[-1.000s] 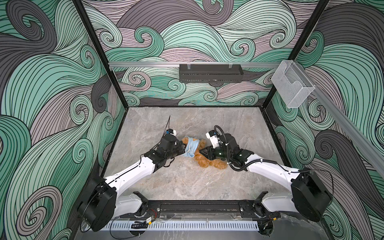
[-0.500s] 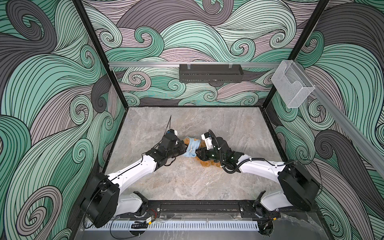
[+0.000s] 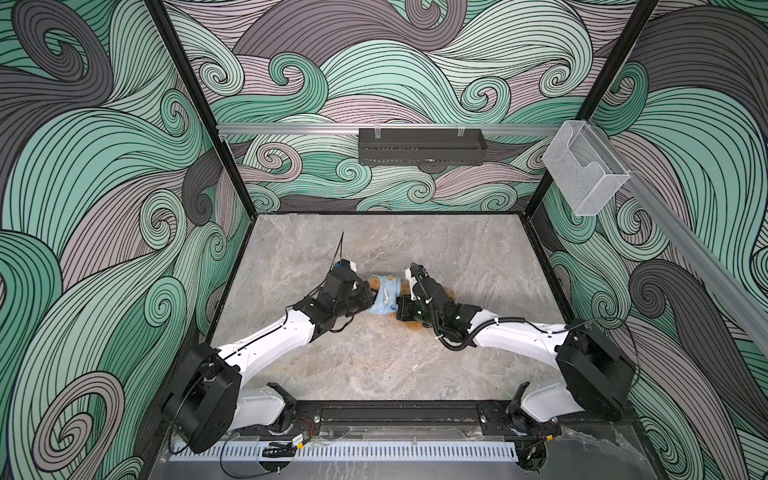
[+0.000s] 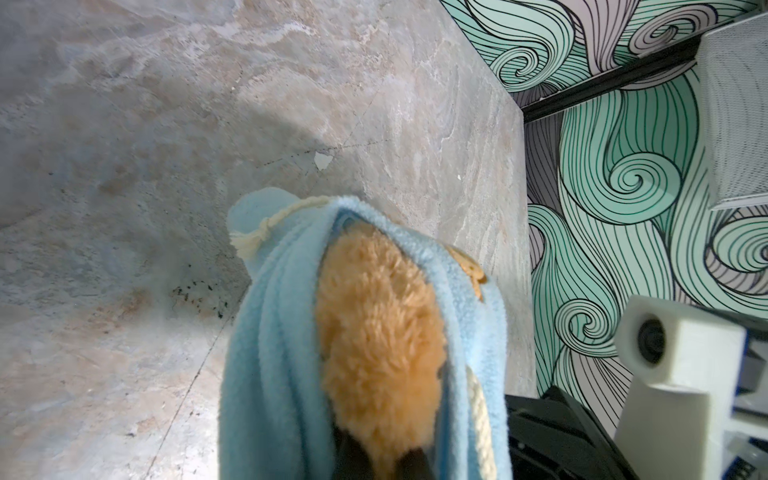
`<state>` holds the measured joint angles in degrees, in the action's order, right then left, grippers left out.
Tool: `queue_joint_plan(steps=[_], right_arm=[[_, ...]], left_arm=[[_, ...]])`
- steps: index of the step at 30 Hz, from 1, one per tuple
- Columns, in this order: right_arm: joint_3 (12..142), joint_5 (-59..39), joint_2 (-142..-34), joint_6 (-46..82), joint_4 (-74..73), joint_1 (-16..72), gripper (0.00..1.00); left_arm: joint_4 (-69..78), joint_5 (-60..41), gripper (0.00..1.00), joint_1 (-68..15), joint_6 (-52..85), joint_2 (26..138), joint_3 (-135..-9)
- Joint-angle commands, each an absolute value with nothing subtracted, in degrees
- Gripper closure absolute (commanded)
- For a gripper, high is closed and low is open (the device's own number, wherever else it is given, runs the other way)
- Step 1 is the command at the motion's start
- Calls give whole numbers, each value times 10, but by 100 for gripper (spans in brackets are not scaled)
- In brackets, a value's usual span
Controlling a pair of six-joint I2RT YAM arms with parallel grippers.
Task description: Dress the teddy bear
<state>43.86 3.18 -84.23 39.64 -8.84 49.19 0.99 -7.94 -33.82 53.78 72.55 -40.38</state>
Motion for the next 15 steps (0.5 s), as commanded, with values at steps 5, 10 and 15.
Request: queue_joint_plan(steps=[5, 10, 15], right_arm=[[393, 132, -808, 392, 23, 459, 100], [377, 115, -788, 385, 45, 434, 100], [360, 87, -768, 373, 55, 408, 100]], left_arm=[[20, -66, 100, -309, 546, 680, -404], [19, -68, 100, -291, 549, 667, -397], [26, -74, 100, -275, 556, 662, -389]])
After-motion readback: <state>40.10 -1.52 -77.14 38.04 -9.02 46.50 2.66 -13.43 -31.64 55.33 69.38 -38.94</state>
